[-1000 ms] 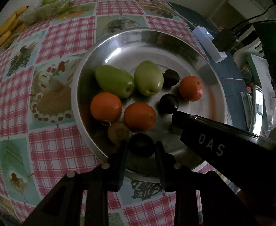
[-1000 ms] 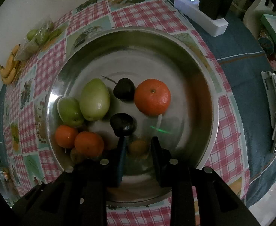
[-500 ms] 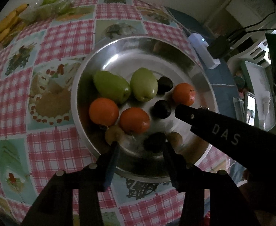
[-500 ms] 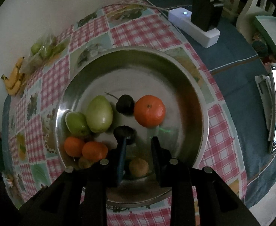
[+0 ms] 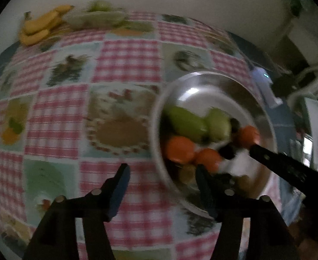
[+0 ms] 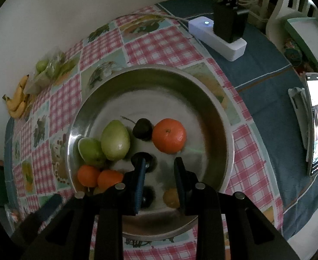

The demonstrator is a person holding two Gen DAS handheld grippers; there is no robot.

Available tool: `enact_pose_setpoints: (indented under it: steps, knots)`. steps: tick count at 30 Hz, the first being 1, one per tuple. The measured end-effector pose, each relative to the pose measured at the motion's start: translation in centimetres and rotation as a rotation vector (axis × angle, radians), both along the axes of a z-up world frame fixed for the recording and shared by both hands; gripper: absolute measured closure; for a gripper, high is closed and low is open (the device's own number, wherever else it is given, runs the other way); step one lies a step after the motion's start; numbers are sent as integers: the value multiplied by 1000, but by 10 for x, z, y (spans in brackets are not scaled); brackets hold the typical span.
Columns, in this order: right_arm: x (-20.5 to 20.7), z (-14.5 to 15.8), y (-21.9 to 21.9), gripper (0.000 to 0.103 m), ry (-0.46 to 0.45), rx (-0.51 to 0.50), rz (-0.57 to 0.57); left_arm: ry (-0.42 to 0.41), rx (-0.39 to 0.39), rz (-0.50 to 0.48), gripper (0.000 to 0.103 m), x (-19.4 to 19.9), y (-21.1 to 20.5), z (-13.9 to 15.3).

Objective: Organize fruits

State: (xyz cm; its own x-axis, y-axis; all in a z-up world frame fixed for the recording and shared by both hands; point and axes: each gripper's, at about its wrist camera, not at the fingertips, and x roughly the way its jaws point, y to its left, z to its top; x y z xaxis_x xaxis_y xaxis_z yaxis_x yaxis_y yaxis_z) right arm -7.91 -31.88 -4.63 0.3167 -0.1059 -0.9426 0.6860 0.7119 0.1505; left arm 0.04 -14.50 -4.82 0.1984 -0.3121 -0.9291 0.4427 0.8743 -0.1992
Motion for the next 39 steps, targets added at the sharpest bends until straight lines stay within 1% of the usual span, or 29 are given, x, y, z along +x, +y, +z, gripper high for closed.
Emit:
enact_pose_setpoints:
  steps: [3,5,8,9,10,11,13,15,17,19,23,25,26,36,39]
  knots:
    - [3,-2,5,75,5,3,24,-33,41,33,29,6,12,0]
    - [6,-3,9,75,26,-11,41,-45,61,51,17,10,12,-2]
    - [11,-7,15,75,54,-26,60,-49,77,68,12,13,18,-7]
    - [12,-8,16,73,57,-27,66,-50,81,71,11,14,20,-8]
    - [13,-9,17,66,60,-28,71,-52,86,74,7,14,22,-9]
    - [13,-9,19,61,62,-32,75,-59,95,80,3,15,25,-10]
    - [13,-10,21,43,59,-41,78,-74,105,90,0,18,24,-13]
    - [12,-11,23,34,53,-47,82,-82,107,101,0,19,27,-12]
    - [10,-11,25,31,53,-54,85,-89,113,118,0,20,33,-12]
    - [8,-12,27,24,56,-56,91,-94,125,134,0,22,37,-13]
    - [7,-15,33,21,55,-57,111,-96,135,160,0,25,48,-16]
    - [6,-16,36,6,52,-58,120,-98,136,168,0,25,53,-16]
    - [7,-16,38,5,50,-62,124,-102,138,171,0,25,55,-16]
    - [-3,-12,57,5,42,-96,159,-136,135,168,0,19,73,-11]
    - [-6,-10,61,5,40,-98,168,-152,151,174,0,17,79,-8]
